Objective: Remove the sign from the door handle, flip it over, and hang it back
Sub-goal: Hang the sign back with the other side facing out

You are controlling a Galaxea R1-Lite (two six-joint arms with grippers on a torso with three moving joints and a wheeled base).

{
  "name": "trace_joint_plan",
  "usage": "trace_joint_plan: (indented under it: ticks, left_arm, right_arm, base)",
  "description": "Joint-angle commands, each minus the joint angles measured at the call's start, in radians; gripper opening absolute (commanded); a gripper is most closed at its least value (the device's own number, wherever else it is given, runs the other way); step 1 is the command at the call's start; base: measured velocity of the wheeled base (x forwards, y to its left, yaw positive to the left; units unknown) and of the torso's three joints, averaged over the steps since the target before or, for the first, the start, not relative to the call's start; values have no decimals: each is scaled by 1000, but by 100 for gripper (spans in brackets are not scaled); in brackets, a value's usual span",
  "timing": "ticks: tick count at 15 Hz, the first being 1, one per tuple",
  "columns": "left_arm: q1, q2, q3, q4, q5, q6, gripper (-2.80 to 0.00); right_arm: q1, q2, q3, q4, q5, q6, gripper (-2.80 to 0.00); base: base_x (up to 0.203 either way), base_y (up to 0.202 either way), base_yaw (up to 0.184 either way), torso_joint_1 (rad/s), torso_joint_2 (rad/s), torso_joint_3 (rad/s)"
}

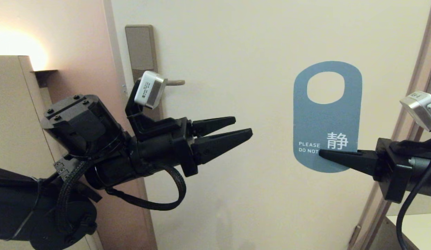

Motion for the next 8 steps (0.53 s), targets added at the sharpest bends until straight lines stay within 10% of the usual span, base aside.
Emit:
trace_joint_plan:
  ticks: [1, 8]
  left_arm:
    - [5, -22, 5, -5, -4, -5, -280]
    - [178, -119, 52, 60, 0, 64, -280]
  right_arm:
    - [-5, 0, 1, -3, 4, 1, -280]
    - [-142, -4, 6, -2, -3, -62, -280]
  base:
    - [0, 0, 0, 0, 0, 0]
    - [0, 0, 0, 0, 0, 0]
